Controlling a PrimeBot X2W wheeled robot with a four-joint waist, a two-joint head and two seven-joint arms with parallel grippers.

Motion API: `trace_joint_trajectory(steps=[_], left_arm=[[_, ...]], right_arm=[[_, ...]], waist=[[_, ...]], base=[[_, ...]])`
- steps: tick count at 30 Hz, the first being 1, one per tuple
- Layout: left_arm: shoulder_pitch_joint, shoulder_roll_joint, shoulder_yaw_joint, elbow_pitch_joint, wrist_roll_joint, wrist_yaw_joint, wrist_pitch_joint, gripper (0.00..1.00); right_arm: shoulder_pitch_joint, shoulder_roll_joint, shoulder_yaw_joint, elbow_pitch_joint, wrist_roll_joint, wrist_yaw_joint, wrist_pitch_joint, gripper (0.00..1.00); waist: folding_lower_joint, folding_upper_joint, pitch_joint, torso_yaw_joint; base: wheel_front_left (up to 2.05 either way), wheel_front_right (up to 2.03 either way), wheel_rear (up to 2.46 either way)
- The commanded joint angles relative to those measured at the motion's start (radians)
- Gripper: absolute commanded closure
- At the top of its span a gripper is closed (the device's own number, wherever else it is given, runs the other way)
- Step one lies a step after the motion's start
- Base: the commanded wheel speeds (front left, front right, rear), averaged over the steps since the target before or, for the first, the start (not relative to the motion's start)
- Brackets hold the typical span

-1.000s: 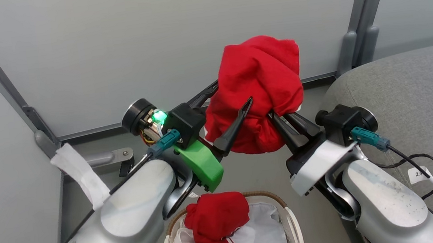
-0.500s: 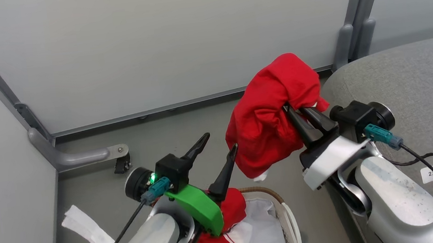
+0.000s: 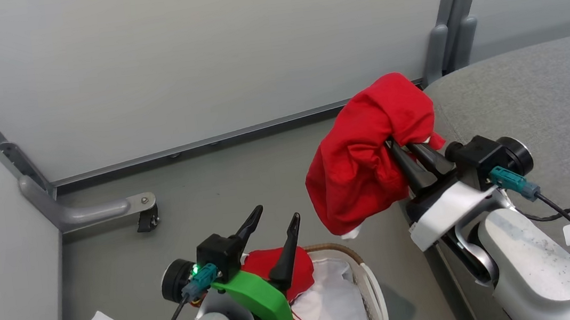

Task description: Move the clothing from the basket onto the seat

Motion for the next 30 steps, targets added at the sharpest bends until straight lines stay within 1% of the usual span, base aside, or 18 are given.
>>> trace_joint_trajectory(steps=[1, 5, 15, 19, 22, 25, 30], left_arm=[[0.018, -0.004, 0.011, -0.001, 0.011, -0.006, -0.001, 0.00], [0.037, -0.013, 0.029, -0.007, 0.038, -0.009, -0.001, 0.00], [0.048, -0.031, 0.046, -0.022, 0.086, -0.015, -0.001, 0.00], [0.037, -0.035, 0.043, -0.023, 0.099, -0.016, -0.001, 0.00], [0.027, -0.037, 0.033, -0.024, 0.103, -0.016, -0.001, 0.00], [0.015, -0.037, 0.021, -0.024, 0.104, -0.016, -0.001, 0.00], [-0.009, -0.036, 0.004, -0.030, 0.114, -0.017, -0.001, 0.00]], right_arm=[[0.009, -0.005, -0.007, -0.004, -0.008, -0.001, -0.001, 1.00], [0.012, -0.013, -0.014, -0.006, -0.016, -0.001, -0.001, 1.00], [0.028, -0.050, -0.061, -0.011, -0.030, -0.001, -0.001, 1.00], [0.032, -0.057, -0.081, -0.017, -0.033, -0.001, -0.001, 1.00], [0.035, -0.058, -0.097, -0.018, -0.034, -0.001, -0.001, 1.00], [0.035, -0.056, -0.113, -0.020, -0.035, -0.001, -0.001, 1.00], [-0.004, -0.051, -0.148, -0.019, -0.006, -0.001, -0.001, 1.00]], waist=[[0.0000, 0.0000, 0.002, -0.023], [0.0000, 0.0000, 0.005, -0.087], [0.0000, 0.0000, 0.033, -0.292], [0.0000, 0.0000, 0.051, -0.349], [0.0000, 0.0000, 0.063, -0.375], [0.0000, 0.0000, 0.078, -0.386], [0.0000, 0.0000, 0.129, -0.371]], base=[[0.00, 0.00, 0.00], [0.00, 0.00, 0.00], [0.00, 0.00, 0.00], [0.00, 0.00, 0.00], [0.00, 0.00, 0.00], [0.00, 0.00, 0.00], [0.00, 0.00, 0.00]])
